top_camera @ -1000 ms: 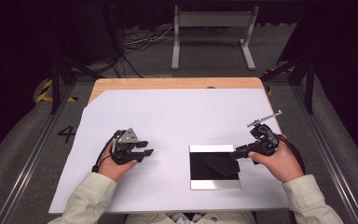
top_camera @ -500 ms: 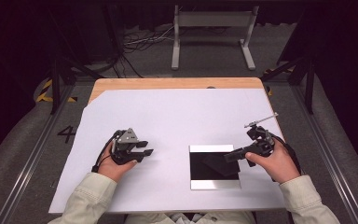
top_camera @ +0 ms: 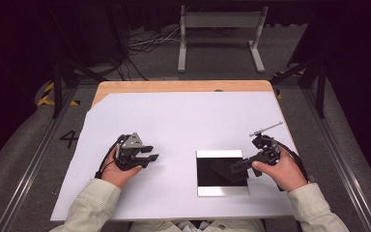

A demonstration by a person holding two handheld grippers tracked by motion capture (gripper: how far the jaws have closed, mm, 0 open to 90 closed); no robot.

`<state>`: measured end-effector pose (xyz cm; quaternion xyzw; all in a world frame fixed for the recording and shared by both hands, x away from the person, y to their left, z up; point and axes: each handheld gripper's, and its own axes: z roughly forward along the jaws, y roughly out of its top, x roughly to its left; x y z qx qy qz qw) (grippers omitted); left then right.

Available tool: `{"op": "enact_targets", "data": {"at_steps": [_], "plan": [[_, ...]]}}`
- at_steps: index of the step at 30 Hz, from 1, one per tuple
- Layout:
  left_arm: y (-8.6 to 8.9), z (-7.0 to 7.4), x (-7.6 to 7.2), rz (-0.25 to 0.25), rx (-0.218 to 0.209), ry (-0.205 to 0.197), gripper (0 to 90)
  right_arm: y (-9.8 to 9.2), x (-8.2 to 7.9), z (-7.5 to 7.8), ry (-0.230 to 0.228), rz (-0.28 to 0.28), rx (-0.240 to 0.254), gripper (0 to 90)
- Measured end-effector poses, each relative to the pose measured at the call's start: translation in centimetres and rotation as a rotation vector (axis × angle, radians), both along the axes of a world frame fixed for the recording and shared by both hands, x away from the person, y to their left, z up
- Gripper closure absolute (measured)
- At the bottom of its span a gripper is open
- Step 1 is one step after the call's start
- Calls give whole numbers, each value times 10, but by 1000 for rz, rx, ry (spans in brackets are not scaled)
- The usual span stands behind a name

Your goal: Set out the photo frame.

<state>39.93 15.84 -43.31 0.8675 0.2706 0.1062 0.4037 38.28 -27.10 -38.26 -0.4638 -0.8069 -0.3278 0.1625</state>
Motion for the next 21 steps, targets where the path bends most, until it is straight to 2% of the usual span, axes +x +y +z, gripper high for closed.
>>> {"op": "enact_targets", "data": {"at_steps": [12,21], "plan": [[1,1,0,5,-1,-7,586,5,3,-12,59,23,8,400],[1,0,0,6,1,-4,584,9,4,-15,74,44,4,420]]}}
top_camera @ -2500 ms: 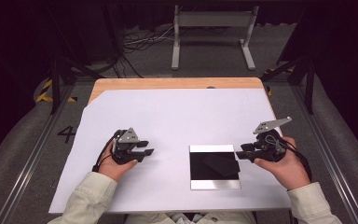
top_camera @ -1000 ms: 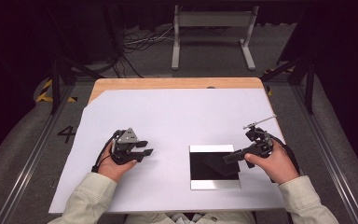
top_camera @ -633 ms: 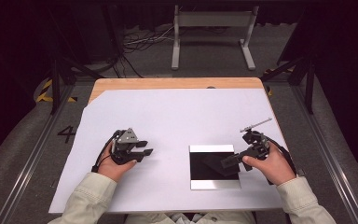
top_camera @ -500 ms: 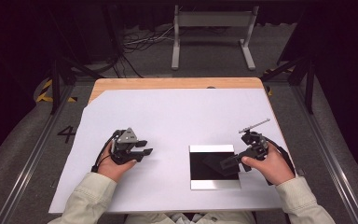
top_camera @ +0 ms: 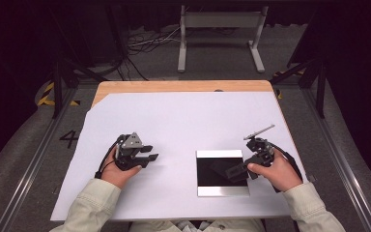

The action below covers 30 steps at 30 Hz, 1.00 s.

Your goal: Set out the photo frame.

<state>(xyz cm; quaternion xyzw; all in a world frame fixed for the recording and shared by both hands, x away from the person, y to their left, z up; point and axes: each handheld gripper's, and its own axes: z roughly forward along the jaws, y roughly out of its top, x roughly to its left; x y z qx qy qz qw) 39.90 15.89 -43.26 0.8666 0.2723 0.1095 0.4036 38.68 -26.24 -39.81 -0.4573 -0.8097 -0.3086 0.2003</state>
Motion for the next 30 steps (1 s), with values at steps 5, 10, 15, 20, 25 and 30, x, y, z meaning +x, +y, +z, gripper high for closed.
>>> {"op": "enact_targets", "data": {"at_steps": [5,10,15,20,25,30], "plan": [[0,0,0,-1,1,3,584,1,-1,2,-9,1,-13,453],[0,0,0,-3,2,1,584,3,-2,5,-28,7,-33,459],[-1,-1,0,-5,4,0,583,3,-3,7,-33,16,-40,474],[-1,-1,0,-5,4,1,584,2,-5,13,-54,34,-36,558],[-1,-1,0,-4,3,1,583,4,-9,21,-82,65,-48,619],[-1,-1,0,-5,3,1,583,5,-13,28,-122,120,-64,675]]}}
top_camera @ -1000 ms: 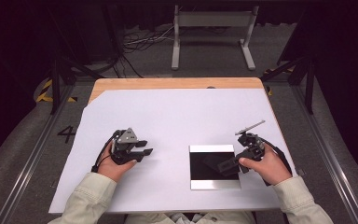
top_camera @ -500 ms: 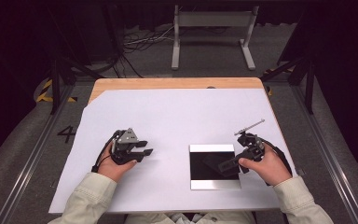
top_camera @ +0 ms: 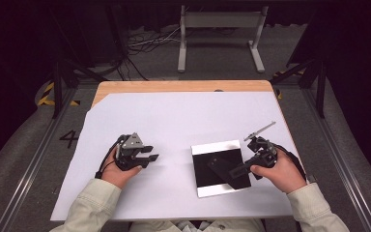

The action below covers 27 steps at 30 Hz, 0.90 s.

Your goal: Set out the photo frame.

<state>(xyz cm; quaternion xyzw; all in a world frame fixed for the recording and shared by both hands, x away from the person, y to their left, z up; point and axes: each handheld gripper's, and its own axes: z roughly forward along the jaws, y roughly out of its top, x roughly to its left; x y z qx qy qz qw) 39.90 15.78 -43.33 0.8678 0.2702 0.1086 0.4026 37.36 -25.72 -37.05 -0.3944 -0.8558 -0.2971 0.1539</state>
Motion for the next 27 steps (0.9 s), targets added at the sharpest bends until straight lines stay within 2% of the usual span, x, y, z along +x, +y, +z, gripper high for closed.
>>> {"op": "enact_targets", "data": {"at_steps": [4,8,13,16,17,22,27], "plan": [[0,0,0,0,-1,1,582,1,-4,7,-21,36,-10,731],[-1,0,0,-1,3,0,582,3,-7,12,-40,63,15,775],[-1,0,0,-1,1,0,582,6,-8,17,-63,91,62,826],[0,0,0,-1,1,1,582,11,-13,24,-75,135,114,873],[0,0,0,-2,2,0,582,16,-17,29,-99,155,108,875],[0,0,0,-2,1,0,582,26,-22,36,-142,180,93,877],[0,0,0,0,-2,1,582,28,-20,38,-186,157,102,877]]}}
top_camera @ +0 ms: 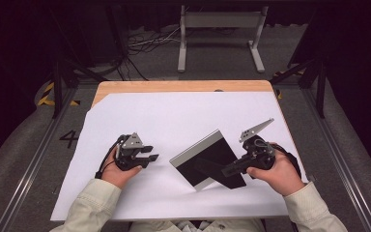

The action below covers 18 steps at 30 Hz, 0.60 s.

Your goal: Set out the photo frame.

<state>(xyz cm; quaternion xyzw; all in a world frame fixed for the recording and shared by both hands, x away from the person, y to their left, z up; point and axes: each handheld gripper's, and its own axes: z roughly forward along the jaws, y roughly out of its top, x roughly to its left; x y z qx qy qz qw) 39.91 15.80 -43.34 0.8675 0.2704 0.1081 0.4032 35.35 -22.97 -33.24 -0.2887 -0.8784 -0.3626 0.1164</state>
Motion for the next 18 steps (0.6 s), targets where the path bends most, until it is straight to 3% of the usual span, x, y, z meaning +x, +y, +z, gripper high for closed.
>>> {"op": "enact_targets", "data": {"at_steps": [6,15,18], "plan": [[0,0,0,1,0,0,581,3,5,-1,-76,-31,13,877],[1,0,0,3,1,0,581,11,16,-9,-244,-44,45,877],[1,0,0,6,0,-1,583,12,19,-12,-260,-49,63,877]]}}
